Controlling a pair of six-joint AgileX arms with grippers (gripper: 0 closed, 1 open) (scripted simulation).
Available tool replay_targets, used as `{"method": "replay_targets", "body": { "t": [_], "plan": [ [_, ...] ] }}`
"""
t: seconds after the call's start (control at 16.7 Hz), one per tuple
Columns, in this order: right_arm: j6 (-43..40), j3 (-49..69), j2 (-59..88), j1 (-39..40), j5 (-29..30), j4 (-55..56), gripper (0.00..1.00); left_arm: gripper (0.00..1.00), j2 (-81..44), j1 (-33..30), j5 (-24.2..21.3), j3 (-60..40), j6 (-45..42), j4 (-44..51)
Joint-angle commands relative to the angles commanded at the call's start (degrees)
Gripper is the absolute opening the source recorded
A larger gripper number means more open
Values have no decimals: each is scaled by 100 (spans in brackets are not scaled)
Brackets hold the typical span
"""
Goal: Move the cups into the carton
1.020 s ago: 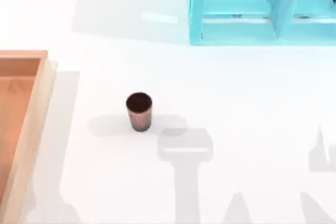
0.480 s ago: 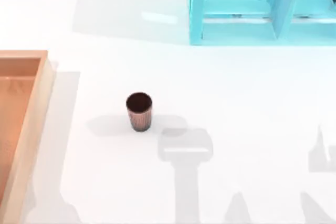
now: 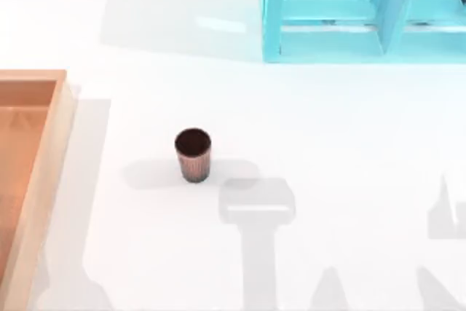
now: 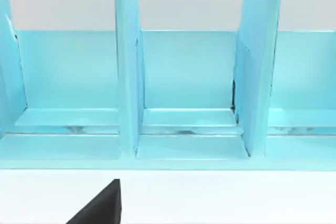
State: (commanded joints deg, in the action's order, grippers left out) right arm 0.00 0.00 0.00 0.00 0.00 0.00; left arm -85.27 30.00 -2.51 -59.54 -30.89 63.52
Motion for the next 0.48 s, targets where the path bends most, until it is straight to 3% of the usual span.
{"method": "replay_targets", "body": {
  "t": [0.48],
  "plan": [
    [0,0,0,0,0,0,100,100,-31,9,5,-233,-5,232]
  ]
}}
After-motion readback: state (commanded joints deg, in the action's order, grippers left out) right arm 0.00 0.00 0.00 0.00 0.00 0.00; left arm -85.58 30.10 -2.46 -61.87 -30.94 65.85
